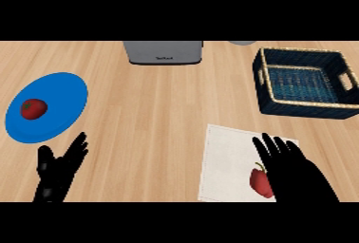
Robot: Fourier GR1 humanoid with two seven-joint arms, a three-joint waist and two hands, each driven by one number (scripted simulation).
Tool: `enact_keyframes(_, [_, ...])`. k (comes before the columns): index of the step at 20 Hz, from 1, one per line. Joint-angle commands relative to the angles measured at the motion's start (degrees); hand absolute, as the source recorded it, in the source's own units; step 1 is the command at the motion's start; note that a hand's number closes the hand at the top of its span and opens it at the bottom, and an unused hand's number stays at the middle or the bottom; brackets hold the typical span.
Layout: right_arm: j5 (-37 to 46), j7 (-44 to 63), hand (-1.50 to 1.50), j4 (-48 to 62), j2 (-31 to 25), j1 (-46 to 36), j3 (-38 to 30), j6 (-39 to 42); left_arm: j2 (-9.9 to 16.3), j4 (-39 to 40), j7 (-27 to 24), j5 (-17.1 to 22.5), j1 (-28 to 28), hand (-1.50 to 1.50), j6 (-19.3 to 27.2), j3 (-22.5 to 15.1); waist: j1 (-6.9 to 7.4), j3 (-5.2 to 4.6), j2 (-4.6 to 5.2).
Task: Pick the bell pepper from the placemat and place it in the basket
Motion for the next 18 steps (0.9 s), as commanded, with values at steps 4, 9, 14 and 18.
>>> enact_keyframes(4, [3.77,-6.92,-1.5,7.18,-1.27,0.18,-2.72,-8.28,-0.07,4.96,-0.93,-0.56,0.87,0.0,-2.58,1.78,0.16,-0.45,0.42])
enact_keyframes(9, [9.91,-10.75,-1.5,8.64,-2.38,6.11,1.68,-16.23,-0.72,3.76,1.2,-1.45,-0.02,0.0,-3.38,2.0,-0.04,-0.44,0.36])
enact_keyframes(14, [13.03,-12.63,-1.5,15.16,0.25,5.09,2.42,-21.39,-2.96,-0.53,3.16,-3.62,1.83,0.0,-1.57,0.05,0.25,-0.43,0.37])
enact_keyframes(18, [12.13,-14.47,-1.5,14.15,-0.17,4.7,0.48,-19.29,-4.27,0.5,3.04,-4.85,1.38,0.0,-0.83,1.24,0.12,-0.45,0.34])
